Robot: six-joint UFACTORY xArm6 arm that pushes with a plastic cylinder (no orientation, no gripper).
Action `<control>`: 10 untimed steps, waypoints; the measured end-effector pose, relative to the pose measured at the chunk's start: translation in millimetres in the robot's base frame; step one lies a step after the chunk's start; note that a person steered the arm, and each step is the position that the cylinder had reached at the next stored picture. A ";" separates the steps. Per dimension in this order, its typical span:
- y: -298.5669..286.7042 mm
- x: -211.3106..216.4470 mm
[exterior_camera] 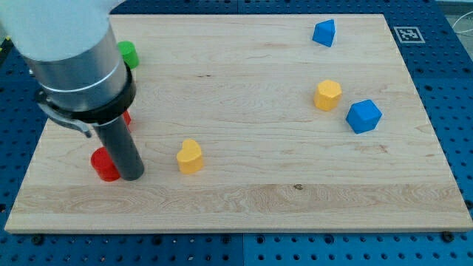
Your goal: Move the yellow heart closer to the blue cube
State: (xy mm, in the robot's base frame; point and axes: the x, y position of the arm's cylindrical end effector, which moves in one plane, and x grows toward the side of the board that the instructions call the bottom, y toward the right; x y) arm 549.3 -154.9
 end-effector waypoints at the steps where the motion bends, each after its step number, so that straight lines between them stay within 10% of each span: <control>1: 3.5 0.0; 10: 147.1 -47.7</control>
State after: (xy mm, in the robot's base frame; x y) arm 501.6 -7.9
